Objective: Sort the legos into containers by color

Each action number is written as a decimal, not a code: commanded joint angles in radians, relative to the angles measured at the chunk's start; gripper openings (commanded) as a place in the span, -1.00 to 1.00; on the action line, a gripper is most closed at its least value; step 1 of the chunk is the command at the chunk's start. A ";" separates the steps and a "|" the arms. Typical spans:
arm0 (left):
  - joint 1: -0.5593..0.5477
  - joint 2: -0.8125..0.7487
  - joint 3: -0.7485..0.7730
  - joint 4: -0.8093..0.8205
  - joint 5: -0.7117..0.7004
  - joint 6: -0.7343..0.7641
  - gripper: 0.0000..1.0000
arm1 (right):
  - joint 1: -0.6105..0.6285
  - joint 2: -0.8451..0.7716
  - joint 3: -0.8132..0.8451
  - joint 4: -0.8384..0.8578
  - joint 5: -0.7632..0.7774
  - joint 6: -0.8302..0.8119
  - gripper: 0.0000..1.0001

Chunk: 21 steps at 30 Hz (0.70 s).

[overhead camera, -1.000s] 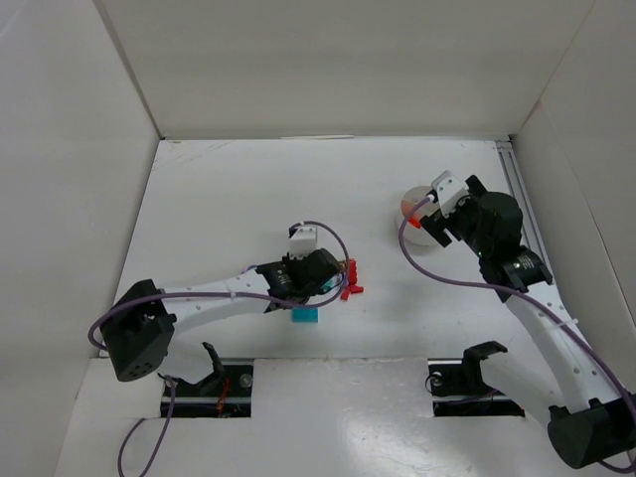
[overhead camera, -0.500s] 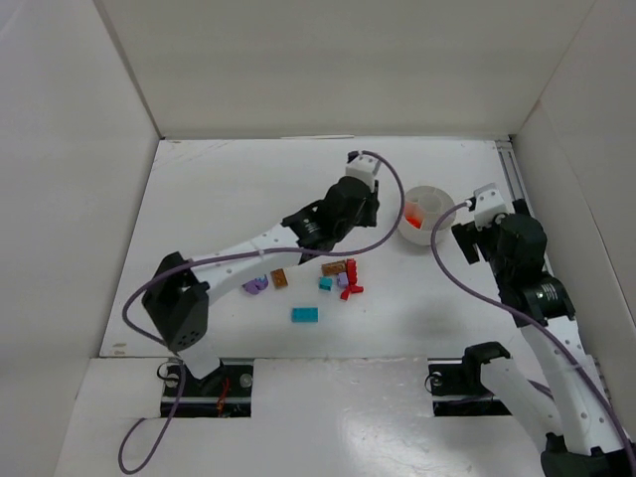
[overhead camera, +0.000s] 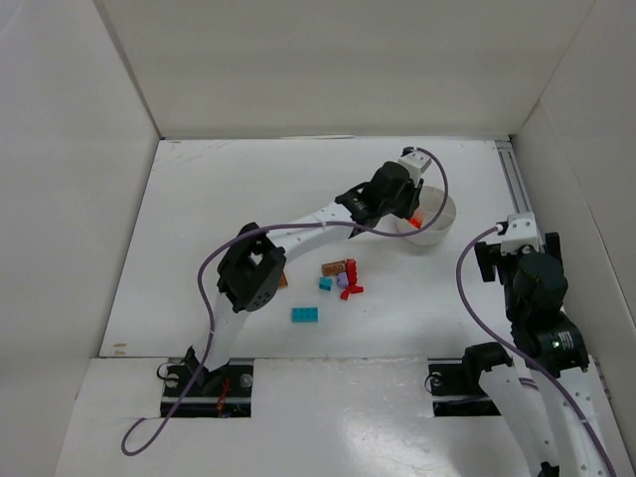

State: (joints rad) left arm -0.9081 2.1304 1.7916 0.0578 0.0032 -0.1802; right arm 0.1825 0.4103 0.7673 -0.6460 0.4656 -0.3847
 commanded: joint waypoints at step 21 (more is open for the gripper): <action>0.005 -0.136 -0.023 -0.030 0.028 0.024 0.53 | -0.008 0.022 -0.020 0.084 -0.094 -0.074 0.99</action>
State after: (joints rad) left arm -0.9070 2.1616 1.8229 0.0097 0.0429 -0.1623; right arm 0.1818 0.4252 0.7506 -0.6403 0.4519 -0.3981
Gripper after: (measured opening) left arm 0.713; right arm 0.994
